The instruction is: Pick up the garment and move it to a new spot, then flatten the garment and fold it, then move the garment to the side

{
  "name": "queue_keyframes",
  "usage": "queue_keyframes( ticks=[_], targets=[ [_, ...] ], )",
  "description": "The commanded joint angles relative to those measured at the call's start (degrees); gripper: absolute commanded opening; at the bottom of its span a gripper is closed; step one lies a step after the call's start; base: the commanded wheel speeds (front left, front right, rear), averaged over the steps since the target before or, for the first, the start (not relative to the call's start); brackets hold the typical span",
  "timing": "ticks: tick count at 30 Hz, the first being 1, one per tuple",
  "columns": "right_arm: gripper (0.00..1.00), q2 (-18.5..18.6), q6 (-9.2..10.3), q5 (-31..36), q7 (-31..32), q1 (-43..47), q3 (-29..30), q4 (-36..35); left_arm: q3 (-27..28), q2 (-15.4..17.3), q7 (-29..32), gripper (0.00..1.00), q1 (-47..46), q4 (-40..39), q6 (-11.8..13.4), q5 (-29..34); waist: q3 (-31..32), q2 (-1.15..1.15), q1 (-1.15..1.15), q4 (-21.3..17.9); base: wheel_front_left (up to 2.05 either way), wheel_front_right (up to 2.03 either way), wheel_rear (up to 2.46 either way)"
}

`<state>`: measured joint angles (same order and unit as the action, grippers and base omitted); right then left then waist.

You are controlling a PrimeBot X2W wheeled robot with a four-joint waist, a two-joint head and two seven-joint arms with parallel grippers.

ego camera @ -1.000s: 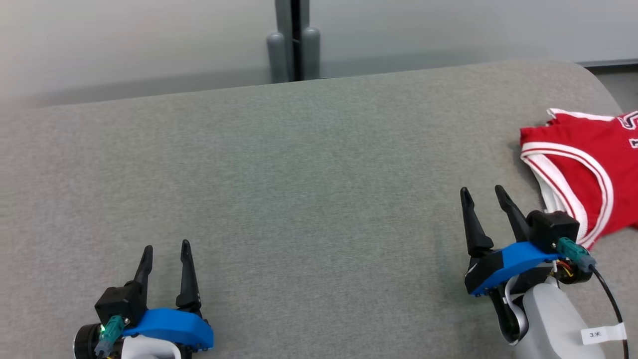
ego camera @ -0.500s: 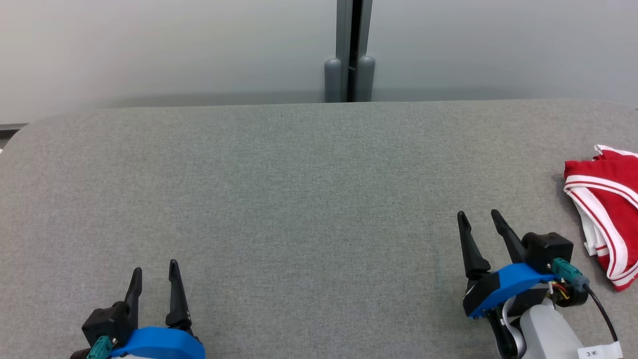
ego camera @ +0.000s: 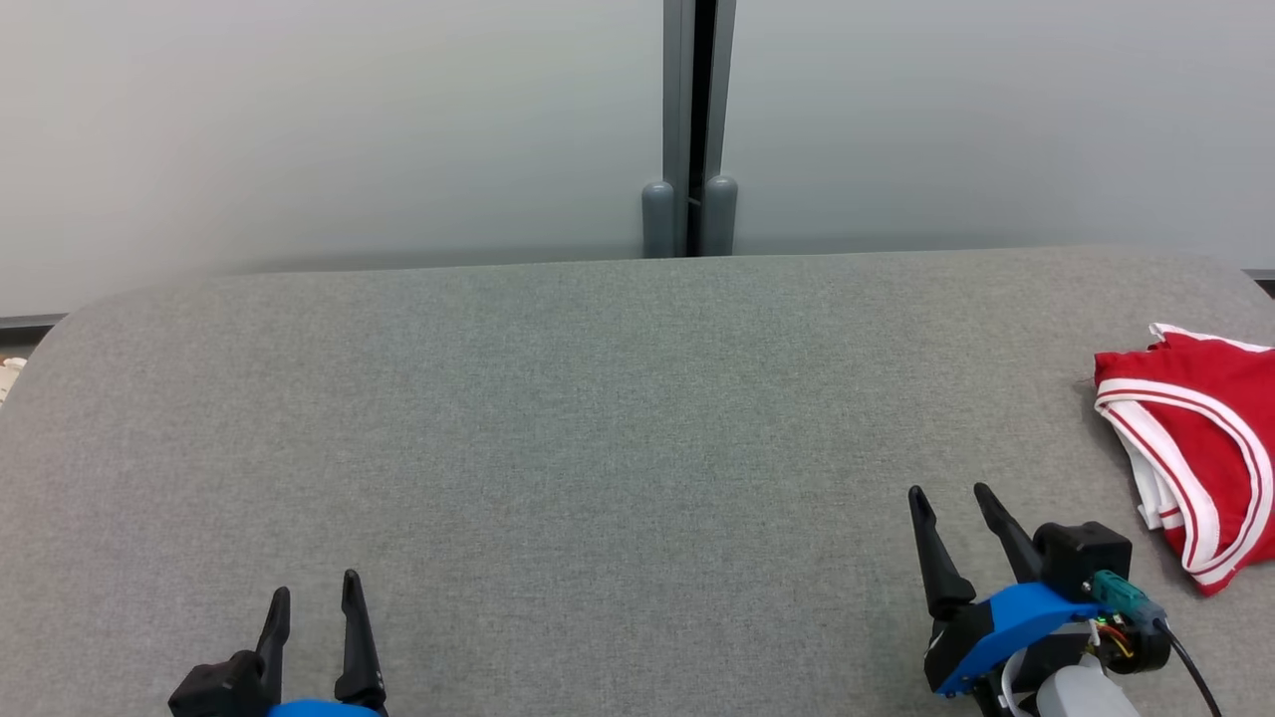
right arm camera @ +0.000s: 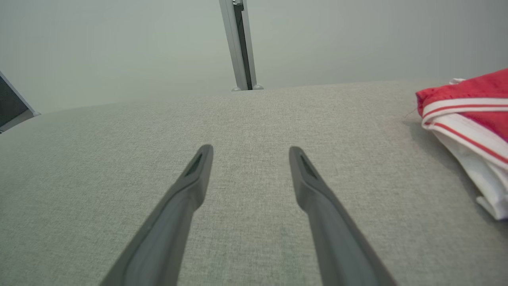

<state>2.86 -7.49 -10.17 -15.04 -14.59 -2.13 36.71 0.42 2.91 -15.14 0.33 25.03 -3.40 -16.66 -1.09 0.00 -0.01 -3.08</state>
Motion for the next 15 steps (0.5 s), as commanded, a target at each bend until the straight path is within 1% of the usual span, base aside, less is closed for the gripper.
queue_keyframes(
  ticks=[1,4,5,9,15],
  targets=[
    [1.0,0.1,0.0,-0.4,-0.2,1.0,-0.1,-0.2,-0.2,0.0,0.0,1.0,0.7,-0.3,0.1,-0.1,0.3,0.0,0.01,-0.1,0.0,0.0,0.0],
    [1.0,0.1,0.0,-0.5,-0.2,1.6,0.0,-0.3,-0.3,0.0,0.0,1.0,1.1,-0.5,-0.3,-0.7,0.8,0.0,0.01,0.0,0.0,0.0,0.0],
    [0.0,0.0,0.0,-0.1,0.0,0.8,0.0,-0.3,-0.3,0.0,0.0,0.0,0.9,-0.3,-0.2,-0.5,0.8,0.0,0.01,0.0,0.0,0.0,0.0],
    [0.0,-0.1,0.0,-0.6,0.5,1.7,0.3,1.2,-0.2,-0.2,0.4,0.0,1.1,1.4,-0.2,-1.0,0.9,0.0,0.01,0.1,0.0,0.0,0.0],
    [0.0,-0.1,0.0,-7.3,2.8,1.8,1.5,-0.3,0.6,-0.2,2.5,0.0,0.1,0.7,-0.5,-7.2,0.9,0.0,0.01,0.2,0.0,0.0,0.0]
  ],
)
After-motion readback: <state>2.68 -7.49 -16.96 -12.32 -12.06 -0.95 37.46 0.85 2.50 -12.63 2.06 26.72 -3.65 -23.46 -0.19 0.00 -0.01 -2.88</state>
